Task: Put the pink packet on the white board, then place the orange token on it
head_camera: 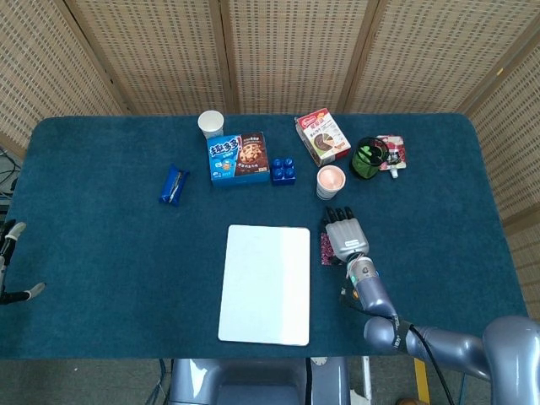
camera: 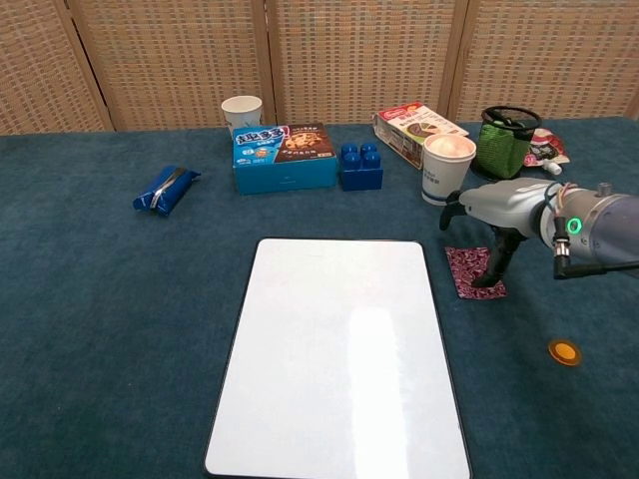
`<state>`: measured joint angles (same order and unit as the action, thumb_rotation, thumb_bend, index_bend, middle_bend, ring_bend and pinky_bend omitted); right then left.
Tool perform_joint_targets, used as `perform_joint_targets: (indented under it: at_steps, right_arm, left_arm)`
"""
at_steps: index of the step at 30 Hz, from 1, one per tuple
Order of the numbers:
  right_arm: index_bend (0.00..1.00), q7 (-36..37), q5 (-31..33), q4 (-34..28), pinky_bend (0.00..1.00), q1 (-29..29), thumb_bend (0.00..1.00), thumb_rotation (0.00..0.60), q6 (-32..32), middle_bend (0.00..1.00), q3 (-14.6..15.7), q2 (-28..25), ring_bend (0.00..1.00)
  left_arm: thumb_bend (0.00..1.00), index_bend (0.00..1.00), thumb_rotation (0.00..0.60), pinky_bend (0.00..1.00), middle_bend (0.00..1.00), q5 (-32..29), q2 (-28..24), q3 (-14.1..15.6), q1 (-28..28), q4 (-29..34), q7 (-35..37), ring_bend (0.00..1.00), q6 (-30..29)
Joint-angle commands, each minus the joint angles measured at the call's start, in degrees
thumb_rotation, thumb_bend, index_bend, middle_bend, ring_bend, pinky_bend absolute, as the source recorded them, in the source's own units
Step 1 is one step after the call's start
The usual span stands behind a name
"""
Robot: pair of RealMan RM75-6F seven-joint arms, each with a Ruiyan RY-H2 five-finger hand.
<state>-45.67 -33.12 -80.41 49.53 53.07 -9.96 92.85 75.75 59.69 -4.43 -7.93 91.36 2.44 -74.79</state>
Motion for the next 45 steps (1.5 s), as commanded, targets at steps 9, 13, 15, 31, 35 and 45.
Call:
perform_joint_targets:
  at_steps: [9, 13, 15, 31, 35, 45]
  right_arm:
    - [0.18, 1.3, -1.6, -6.2, 0.00, -1.3, 0.26, 0.600, 2.4, 0.00, 1.4, -4.1, 0.00]
    - [0.18, 1.6, -1.9, -7.5, 0.00, -1.9, 0.26, 0.600, 3.0, 0.00, 2.3, -4.8, 0.00]
    - [0.18, 1.8, -2.1, -7.7, 0.00, -2.2, 0.26, 0.600, 3.1, 0.00, 2.8, -4.9, 0.00]
    - [0.18, 3.1, -3.1, -3.4, 0.00, -2.1, 0.26, 0.600, 2.6, 0.00, 4.1, -1.5, 0.00]
    - [0.18, 3.2, -3.1, -2.4, 0.00, -2.0, 0.26, 0.600, 2.5, 0.00, 4.1, -1.1, 0.00]
    - [0.19, 2.8, -2.0, -1.3, 0.00, -1.7, 0.26, 0.600, 1.8, 0.00, 4.4, -0.8, 0.00]
  left_arm:
    - [0.00, 0.00, 0.600, 0.00, 0.00, -0.3, 0.2, 0.2, -0.3, 0.1, -0.9, 0.00, 0.6]
    - [0.00, 0.00, 0.600, 0.00, 0.00, -0.2, 0.3, 0.3, -0.3, 0.3, -1.3, 0.00, 0.5]
    - [0.00, 0.00, 0.600, 0.00, 0.00, -0.1, 0.3, 0.3, -0.4, 0.4, -1.5, 0.00, 0.5]
    - [0.00, 0.00, 0.600, 0.00, 0.00, -0.2, 0.2, 0.3, -0.4, 0.5, -1.2, 0.00, 0.4]
    - [0.00, 0.00, 0.600, 0.00, 0.00, -0.2, 0.2, 0.3, -0.4, 0.4, -1.2, 0.00, 0.4]
    - [0.00, 0.00, 0.600, 0.00, 0.00, -0.2, 0.3, 0.4, -0.4, 0.4, -1.5, 0.00, 0.3]
